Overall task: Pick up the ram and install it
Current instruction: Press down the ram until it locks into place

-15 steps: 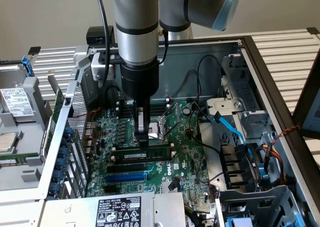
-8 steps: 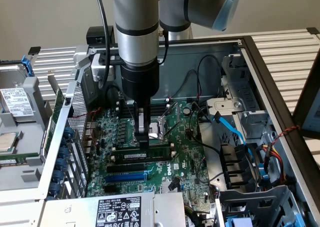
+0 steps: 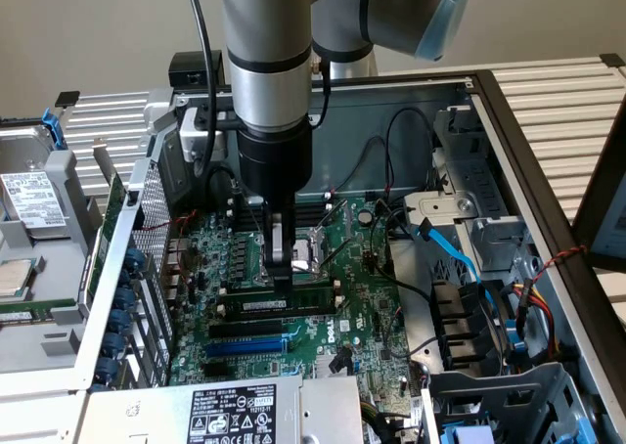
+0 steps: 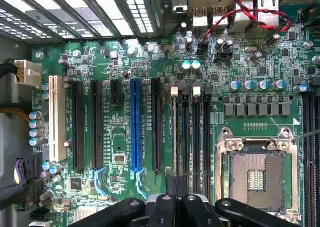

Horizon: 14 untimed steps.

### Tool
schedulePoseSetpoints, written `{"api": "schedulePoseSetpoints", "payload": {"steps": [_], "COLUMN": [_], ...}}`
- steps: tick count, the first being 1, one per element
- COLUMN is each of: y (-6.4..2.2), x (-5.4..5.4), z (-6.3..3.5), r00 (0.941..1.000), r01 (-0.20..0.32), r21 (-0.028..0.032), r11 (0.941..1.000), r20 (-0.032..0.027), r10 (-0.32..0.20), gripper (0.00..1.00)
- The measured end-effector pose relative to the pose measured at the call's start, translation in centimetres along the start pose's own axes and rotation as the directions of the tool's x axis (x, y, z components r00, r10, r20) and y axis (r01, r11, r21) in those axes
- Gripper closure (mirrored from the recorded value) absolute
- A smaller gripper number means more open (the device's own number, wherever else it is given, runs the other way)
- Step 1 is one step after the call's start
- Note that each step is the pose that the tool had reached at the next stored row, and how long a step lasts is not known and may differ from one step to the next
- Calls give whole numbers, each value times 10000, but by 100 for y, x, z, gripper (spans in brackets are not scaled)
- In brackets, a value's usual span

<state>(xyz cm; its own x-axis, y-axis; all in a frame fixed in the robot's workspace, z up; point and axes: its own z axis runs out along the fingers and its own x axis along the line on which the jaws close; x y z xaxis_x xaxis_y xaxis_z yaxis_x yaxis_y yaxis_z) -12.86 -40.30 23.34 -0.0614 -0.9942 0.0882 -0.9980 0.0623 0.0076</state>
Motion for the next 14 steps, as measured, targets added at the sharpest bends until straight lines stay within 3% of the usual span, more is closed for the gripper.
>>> {"api": "schedulePoseSetpoints", "payload": {"steps": [14], "y": [0], "x": [0], "z": [48], "r00": [10000], "r01": [20], "r21": [5], "r11": [10000], "r20": [7], "r10": [-20], "gripper": [90]}}
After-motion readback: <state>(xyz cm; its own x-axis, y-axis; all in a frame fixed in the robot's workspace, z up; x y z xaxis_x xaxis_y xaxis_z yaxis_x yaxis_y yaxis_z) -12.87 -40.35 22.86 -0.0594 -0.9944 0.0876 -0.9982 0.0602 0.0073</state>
